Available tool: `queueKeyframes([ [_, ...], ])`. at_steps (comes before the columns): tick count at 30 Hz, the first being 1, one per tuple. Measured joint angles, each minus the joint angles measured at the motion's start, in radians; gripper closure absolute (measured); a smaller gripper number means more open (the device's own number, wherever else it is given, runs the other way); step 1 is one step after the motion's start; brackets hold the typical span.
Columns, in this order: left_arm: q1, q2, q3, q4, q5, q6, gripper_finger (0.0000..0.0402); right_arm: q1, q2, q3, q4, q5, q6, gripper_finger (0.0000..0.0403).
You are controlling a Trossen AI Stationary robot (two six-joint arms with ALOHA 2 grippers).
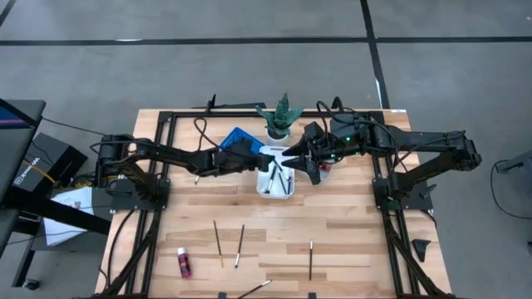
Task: Pick & Place Paint Supplies
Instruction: Put the large black paint brush into the white bin
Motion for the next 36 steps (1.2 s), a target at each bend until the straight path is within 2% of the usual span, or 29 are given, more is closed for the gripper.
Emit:
queueKeyframes([
  [5, -0.014, -0.067, -0.001, -0.034, 0.035, 0.193, 0.0256, -0.001, 0.0, 0.0, 0.0, 0.0, -0.003, 0.023],
  [9, -0.035, -0.164, -0.001, -0.151, 0.035, 0.372, 0.0256, -0.006, 0.0, 0.0, 0.002, 0.001, -0.007, 0.023],
  [12, -0.045, -0.243, -0.001, -0.273, 0.035, 0.451, 0.0256, -0.01, 0.0, 0.0, 0.005, 0.001, -0.007, 0.023],
  [21, -0.089, -0.433, 0.0, -0.625, 0.032, 0.512, 0.0256, -0.039, 0.0, 0.0, 0.016, 0.008, -0.007, 0.023],
  [25, -0.133, -0.46, 0.0, -0.703, 0.039, 0.532, 0.0256, -0.058, 0.0, 0.0, 0.027, 0.009, -0.007, 0.023],
  [30, -0.237, -0.457, 0.0, -0.743, 0.149, 0.683, 0.0256, -0.071, 0.0, 0.0, 0.036, 0.008, -0.003, 0.023],
  [36, -0.317, -0.452, 0.0, -0.785, 0.155, 0.684, 0.0256, -0.076, 0.0, 0.0, 0.042, 0.008, -0.002, 0.023],
])
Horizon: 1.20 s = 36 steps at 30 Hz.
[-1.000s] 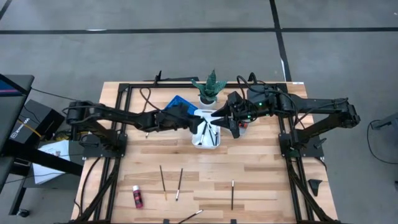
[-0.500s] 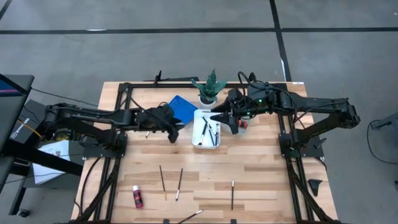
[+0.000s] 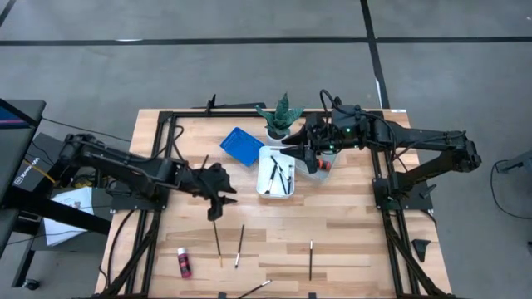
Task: Pick & Place Paint Supplies
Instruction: Put the large black paint brush into the white bin
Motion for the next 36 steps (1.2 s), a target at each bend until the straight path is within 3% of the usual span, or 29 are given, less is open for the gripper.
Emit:
queueKeyframes([
  [12, -0.113, 0.0, 0.0, -0.026, -0.001, -0.017, 0.0256, 0.01, 0.0, 0.0, -0.017, -0.004, 0.021, 0.023],
  [22, -0.123, 0.0, 0.0, -0.058, -0.019, -0.028, 0.0256, 0.017, 0.0, 0.0, -0.019, -0.004, 0.029, 0.023],
  [26, -0.122, 0.0, 0.0, -0.104, -0.149, -0.205, 0.0256, 0.018, 0.0, 0.0, -0.02, -0.004, 0.03, 0.023],
  [29, -0.121, 0.0, 0.0, -0.136, -0.178, -0.321, 0.0256, 0.024, 0.0, 0.0, -0.031, -0.004, 0.044, 0.023],
  [32, -0.122, 0.006, 0.0, -0.129, -0.112, -0.386, 0.0256, 0.033, 0.0, 0.0, -0.048, -0.003, 0.055, 0.023],
  [36, -0.134, 0.057, 0.0, -0.081, 0.112, -0.284, 0.0256, 0.051, 0.0, 0.0, -0.058, 0.028, 0.066, 0.023],
])
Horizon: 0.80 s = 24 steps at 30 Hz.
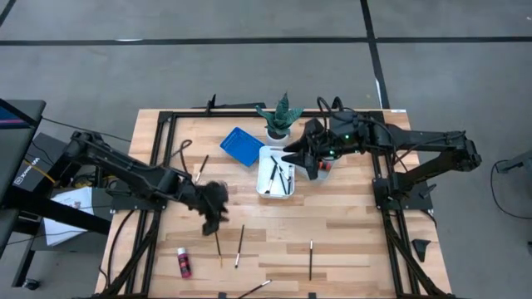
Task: Pick & Place Paint Supplies
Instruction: Put the large black paint brush into the white bin
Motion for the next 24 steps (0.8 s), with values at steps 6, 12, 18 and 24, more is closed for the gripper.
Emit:
queueKeyframes([
  [6, -0.071, 0.131, 0.0, 0.191, 0.122, 0.152, 0.0256, 0.024, -0.004, 0.0, -0.042, 0.001, 0.007, 0.023],
  [12, -0.1, 0.265, 0.003, 0.376, 0.138, -0.187, 0.0257, 0.064, -0.025, -0.001, -0.121, 0.0, 0.007, 0.023],
  [18, -0.136, 0.36, 0.089, 0.379, 0.105, -0.528, 0.0278, 0.086, -0.044, 0.0, -0.175, -0.002, -0.046, 0.023],
  [24, -0.147, 0.449, 0.167, 0.233, 0.113, -0.835, 0.0297, 0.089, -0.068, 0.0, -0.219, -0.002, -0.102, 0.023],
])
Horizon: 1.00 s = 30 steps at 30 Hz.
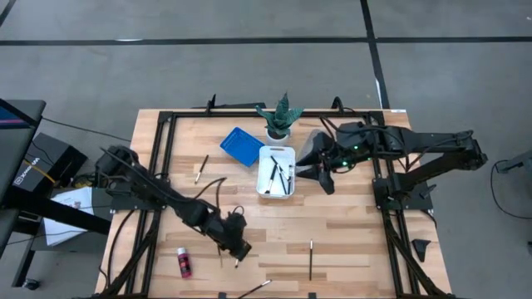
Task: Pick & Place Paint Supplies
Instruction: Put the large black paint brush into the white bin
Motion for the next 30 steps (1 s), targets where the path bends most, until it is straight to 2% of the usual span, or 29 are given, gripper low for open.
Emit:
queueKeyframes([
  [5, 0.005, 0.022, 0.012, -0.087, 0.015, -0.304, 0.0298, -0.002, -0.03, 0.0, -0.018, -0.003, -0.041, 0.023],
  [7, 0.012, 0.021, 0.013, -0.107, -0.009, -0.356, 0.0298, -0.002, -0.037, 0.0, -0.02, -0.004, -0.056, 0.023],
  [14, 0.081, -0.064, 0.013, -0.276, -0.265, -0.553, 0.0293, -0.001, -0.043, 0.0, -0.025, -0.003, -0.068, 0.023],
  [17, 0.142, -0.144, 0.013, -0.45, -0.341, -0.566, 0.0288, 0.002, -0.043, 0.0, -0.039, -0.003, -0.067, 0.023],
  [19, 0.203, -0.204, 0.013, -0.59, -0.354, -0.569, 0.0286, 0.001, -0.043, 0.0, -0.057, -0.003, -0.066, 0.023],
  [21, 0.276, -0.261, 0.012, -0.716, -0.362, -0.509, 0.0286, 0.001, -0.044, 0.0, -0.077, -0.003, -0.066, 0.023],
  [23, 0.358, -0.316, 0.006, -0.773, -0.363, -0.34, 0.0286, 0.001, -0.047, 0.0, -0.09, -0.003, -0.066, 0.023],
  [30, 0.661, -0.437, -0.099, -0.78, -0.203, 0.123, 0.029, 0.001, -0.048, 0.0, -0.099, -0.003, -0.066, 0.023],
])
